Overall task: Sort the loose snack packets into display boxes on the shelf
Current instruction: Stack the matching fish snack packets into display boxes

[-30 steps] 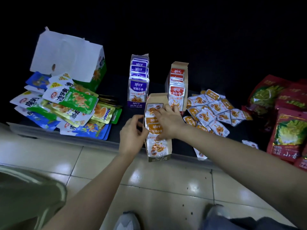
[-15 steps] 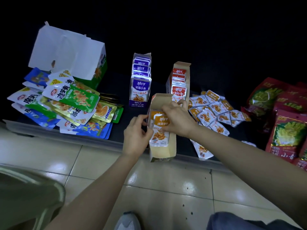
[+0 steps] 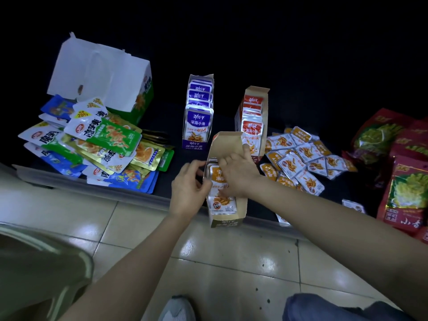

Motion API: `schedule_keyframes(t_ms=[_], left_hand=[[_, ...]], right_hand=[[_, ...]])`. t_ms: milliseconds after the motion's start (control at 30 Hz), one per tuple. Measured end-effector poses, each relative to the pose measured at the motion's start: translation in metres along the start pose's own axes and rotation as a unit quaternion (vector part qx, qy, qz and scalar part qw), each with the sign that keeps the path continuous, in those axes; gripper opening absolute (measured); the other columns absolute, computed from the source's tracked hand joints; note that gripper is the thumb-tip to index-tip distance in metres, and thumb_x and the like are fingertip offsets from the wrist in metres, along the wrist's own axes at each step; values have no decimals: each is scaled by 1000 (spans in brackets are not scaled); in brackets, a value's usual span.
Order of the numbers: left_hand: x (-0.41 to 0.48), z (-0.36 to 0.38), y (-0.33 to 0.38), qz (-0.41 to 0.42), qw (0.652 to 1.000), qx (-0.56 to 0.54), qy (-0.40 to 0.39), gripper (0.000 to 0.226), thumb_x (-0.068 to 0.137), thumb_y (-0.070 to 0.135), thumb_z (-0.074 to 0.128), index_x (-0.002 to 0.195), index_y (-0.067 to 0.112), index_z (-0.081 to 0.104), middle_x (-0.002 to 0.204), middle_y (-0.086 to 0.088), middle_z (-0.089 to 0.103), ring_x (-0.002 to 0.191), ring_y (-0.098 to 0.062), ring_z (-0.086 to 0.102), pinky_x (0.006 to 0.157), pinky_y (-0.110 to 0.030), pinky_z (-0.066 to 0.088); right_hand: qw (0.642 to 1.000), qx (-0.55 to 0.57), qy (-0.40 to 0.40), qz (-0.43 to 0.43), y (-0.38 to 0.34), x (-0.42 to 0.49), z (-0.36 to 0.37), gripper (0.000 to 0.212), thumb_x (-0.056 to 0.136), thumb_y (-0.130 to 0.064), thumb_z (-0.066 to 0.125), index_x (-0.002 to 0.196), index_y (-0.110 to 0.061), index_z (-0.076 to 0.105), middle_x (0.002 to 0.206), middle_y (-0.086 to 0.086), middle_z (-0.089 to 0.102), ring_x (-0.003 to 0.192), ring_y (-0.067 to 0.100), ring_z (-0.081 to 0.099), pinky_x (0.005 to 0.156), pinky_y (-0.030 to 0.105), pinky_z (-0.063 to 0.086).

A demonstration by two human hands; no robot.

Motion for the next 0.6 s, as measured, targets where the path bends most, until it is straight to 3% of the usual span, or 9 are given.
schedule_keyframes(t_ms=[267,467,533,600], left_hand=[[1,1,3,4,1000,2,-8,27,85,18,68,111,21,62,89,6,57,67,-7,56,59,-11,41],[1,0,-3,-9,1000,-11,-3,26,85,19,68,111,22,62,89,8,57,68,-6,56,58,-13,42],[1,-1,-4,-10,1000,-15,-5,27,85,18,67,111,21,62,89,8,57,66,-7,56,57,-13,42],[1,0,-4,-12,1000,-20,-4,25,85,18,68,109,21,62,89,8,57,66,-8,56,57,-13,41]], right_hand=[[996,-78,35,-17,-3,-5,7,97,82,-69,51,146,-1,25,135,12,47,127,29,43,116,53,-2],[995,-103,9,-9,-9,7,3,104,83,-67,51,150,3,13,129,12,53,125,31,47,115,57,-7],[993,-118,-7,-5,-9,10,3,103,82,-70,51,149,1,19,128,10,53,125,31,46,114,58,-5],[993,-114,-32,-1,-8,14,4,93,78,-74,53,140,-7,38,123,7,55,122,28,47,113,60,-2]])
Point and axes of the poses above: each hand's wrist, its own x-axis towards the middle knuckle, its own z-axis out of the palm, y = z × x, the point moved 4 cm from there along x, towards the middle knuckle
